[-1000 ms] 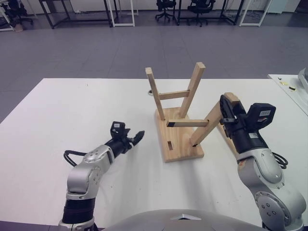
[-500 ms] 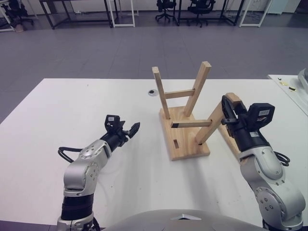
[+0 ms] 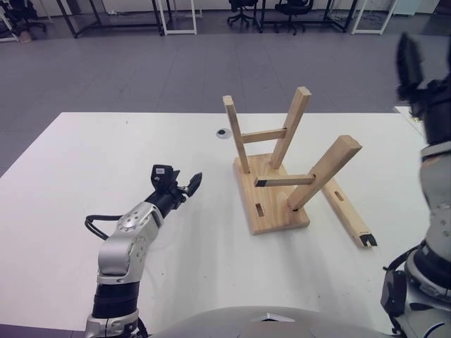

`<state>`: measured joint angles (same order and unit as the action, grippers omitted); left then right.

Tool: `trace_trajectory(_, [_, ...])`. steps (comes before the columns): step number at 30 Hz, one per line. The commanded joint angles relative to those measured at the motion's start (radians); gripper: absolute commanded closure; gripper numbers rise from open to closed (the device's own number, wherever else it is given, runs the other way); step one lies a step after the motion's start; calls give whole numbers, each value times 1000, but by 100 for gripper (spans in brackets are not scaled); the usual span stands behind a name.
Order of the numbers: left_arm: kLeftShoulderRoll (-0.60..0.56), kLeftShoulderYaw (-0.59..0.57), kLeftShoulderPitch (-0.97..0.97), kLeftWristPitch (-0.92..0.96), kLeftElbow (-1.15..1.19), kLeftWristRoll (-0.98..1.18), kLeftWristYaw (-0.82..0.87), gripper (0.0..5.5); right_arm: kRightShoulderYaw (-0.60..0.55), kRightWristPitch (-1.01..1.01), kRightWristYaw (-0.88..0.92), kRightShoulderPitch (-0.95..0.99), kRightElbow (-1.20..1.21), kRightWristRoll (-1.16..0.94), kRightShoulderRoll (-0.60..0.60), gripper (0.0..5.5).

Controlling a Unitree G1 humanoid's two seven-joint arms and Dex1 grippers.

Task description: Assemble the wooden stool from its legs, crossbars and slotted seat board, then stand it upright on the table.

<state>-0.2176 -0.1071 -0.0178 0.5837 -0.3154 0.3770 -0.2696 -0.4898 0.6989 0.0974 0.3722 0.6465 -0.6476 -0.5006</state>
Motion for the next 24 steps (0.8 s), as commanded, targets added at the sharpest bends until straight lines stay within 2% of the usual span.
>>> trace_trajectory(1, [2,-56,-54,-103,23,-14,17,162,78,107,-114,-344,-213,67,-7,158])
trace_trajectory(4, [-10,-74,-69,-124,48,-8,12,162,164,22,-279,-599,-363,131,5,158])
trace_trajectory(6, [-15,-75,-69,-127,60,-3,5,162,208,-65,-363,-687,-438,189,-3,158])
trace_trajectory(11, [-20,-65,-89,-112,73,7,-13,162,258,-236,-464,-718,-514,284,-21,158])
trace_trajectory(15, [-22,-63,-87,-106,80,11,-23,162,212,-365,-504,-681,-478,247,21,158])
trace_trajectory(19, [-12,-41,-76,-113,71,6,-25,162,215,-375,-529,-683,-451,237,37,158])
trace_trajectory(24, [-14,-25,-73,-112,69,-5,-24,162,234,-305,-506,-678,-527,321,0,158])
